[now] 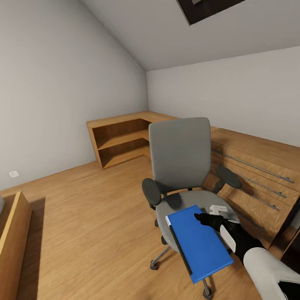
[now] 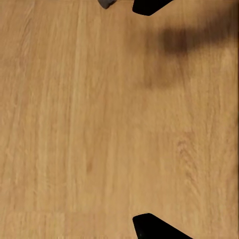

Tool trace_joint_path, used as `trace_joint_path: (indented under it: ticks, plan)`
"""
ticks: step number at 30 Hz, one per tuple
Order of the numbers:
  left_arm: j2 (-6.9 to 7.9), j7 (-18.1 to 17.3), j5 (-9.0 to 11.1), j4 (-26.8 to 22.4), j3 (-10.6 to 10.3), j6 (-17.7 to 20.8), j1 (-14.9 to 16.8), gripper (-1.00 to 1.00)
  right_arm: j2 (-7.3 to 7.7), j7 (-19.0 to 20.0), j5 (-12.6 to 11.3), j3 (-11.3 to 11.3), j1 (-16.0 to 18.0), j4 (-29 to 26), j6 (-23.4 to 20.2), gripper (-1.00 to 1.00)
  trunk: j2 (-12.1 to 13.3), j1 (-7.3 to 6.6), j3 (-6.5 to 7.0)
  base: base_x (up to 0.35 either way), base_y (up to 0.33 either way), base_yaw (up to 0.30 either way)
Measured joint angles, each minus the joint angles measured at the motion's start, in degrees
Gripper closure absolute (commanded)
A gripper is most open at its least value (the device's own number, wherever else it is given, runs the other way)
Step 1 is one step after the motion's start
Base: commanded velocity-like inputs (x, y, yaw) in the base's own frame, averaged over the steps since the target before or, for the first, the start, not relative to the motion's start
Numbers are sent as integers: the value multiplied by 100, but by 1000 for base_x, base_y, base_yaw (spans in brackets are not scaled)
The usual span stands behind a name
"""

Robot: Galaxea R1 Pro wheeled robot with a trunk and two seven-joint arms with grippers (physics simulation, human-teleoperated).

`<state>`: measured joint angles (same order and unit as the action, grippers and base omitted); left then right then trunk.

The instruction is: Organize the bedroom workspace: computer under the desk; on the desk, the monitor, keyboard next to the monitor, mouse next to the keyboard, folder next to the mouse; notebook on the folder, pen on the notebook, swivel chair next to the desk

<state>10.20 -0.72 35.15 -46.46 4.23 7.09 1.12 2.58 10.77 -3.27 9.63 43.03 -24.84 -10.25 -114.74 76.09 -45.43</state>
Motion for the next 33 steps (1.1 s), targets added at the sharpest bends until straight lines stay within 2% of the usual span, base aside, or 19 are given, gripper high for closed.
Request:
trace_joint_path:
  ticks: [18, 33]
  plan:
    - [0, 0, -1, 67, 6, -9, 0, -100, -1, 0, 0, 2, -7, -126, 8, -100, 0, 0, 94, -4, 4, -126]
    - [0, -2, -15, 66, 6, -8, -1, -100, -16, -1, 1, 1, -7, -117, 35, -100, 0, 1, 104, -142, 127, -12]
